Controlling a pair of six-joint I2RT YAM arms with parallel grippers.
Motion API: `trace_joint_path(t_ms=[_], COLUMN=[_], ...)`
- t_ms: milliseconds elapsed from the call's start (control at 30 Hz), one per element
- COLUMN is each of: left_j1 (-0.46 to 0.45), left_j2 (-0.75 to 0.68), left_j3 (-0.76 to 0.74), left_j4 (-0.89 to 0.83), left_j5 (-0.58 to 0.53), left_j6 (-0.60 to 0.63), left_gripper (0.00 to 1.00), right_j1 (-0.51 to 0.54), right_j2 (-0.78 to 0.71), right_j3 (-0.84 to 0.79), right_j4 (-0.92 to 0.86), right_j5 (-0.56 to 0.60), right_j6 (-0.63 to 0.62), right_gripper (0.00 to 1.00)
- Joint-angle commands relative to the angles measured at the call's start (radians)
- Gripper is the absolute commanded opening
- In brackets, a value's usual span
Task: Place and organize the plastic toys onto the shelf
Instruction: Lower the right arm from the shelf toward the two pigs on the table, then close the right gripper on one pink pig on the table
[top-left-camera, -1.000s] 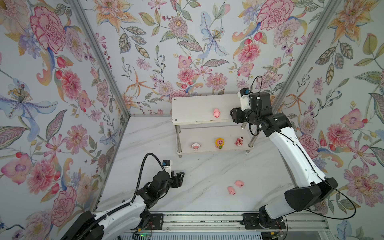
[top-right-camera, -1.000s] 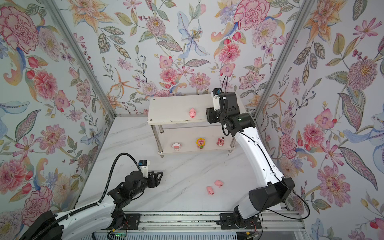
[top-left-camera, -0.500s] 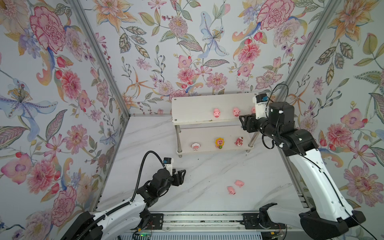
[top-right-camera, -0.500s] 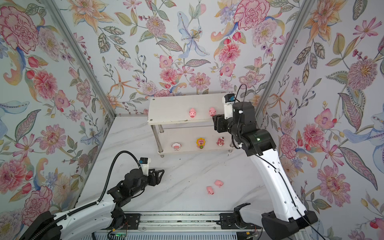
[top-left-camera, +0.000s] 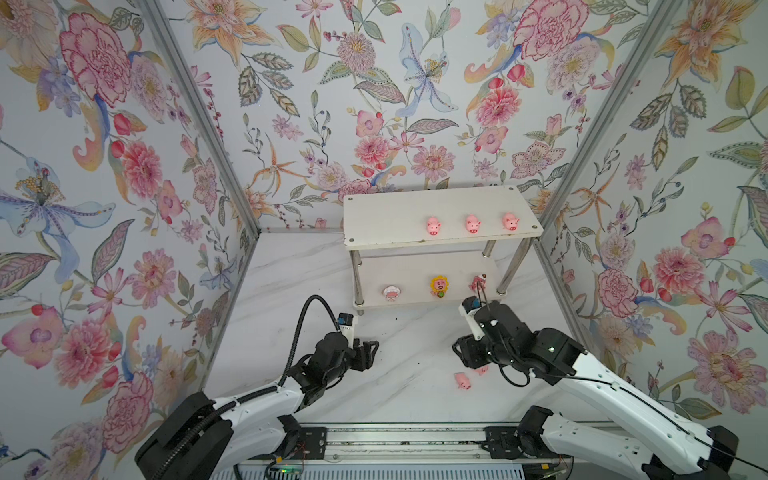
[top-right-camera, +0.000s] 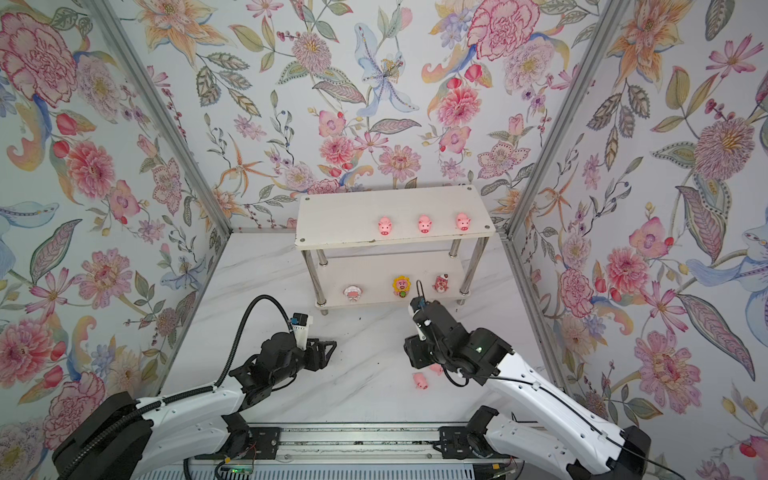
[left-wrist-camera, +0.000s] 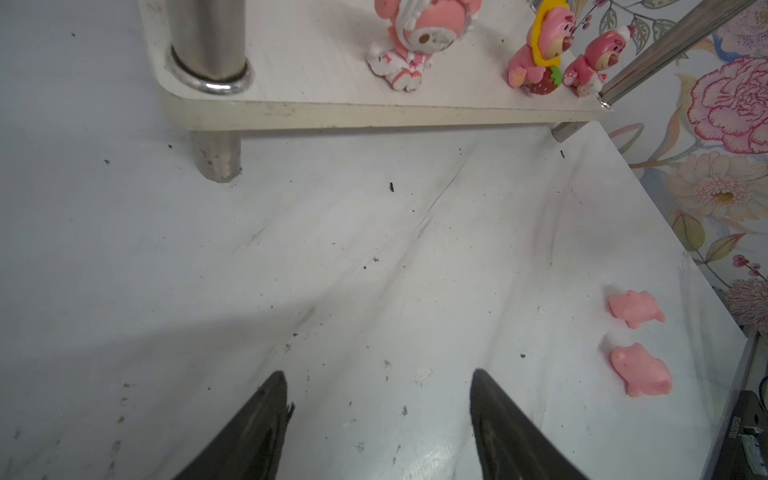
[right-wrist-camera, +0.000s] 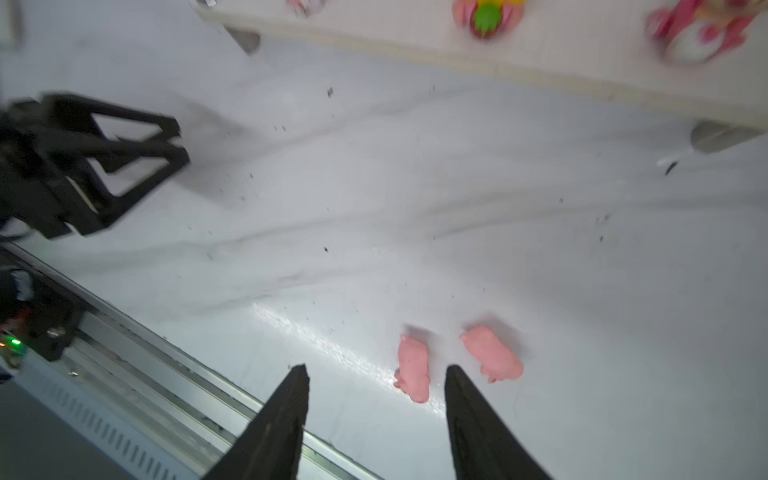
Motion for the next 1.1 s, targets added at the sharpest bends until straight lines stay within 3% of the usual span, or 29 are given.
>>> trace_joint_path(t_ms=[0, 267, 533, 667, 767, 1067], left_j1=[-0.016, -0.019, -0.016, -0.017, -0.017, -0.007], left_j2=[0.043, 0.068, 0.076, 0.077, 0.077, 0.075], left_j3=[0.030, 0.033, 0.036, 0.031, 0.028, 0.027], left_j4=[0.089, 0.099, 0.087, 0.094, 0.095, 0.102], left_j5=[0.034, 0.032, 0.025, 0.021, 0.020, 0.020], left_j6=[-0.015, -0.011, 0.004, 0.003, 0.005, 0.008], left_gripper=[0.71, 0.71, 0.72, 0.72, 0.72, 0.73], right_j1=[0.059, 0.107, 0.078, 0.051, 0.049, 0.096], right_j2=[0.005, 0.032, 0.108, 0.127, 0.144, 0.220], right_j3=[-0.095, -0.258, -0.310, -0.333, -0.342, -0.321], right_j4=[0.003, 0.135, 0.215, 0.286, 0.346, 0.701], right_j5=[0.033, -0.005, 0.053, 0.036, 0.011, -0.228], right_j6=[0.152, 0.238, 0.237, 0.228, 0.222, 0.257], right_gripper=[0.55, 0.55, 0.55, 0.50, 0.40, 0.23])
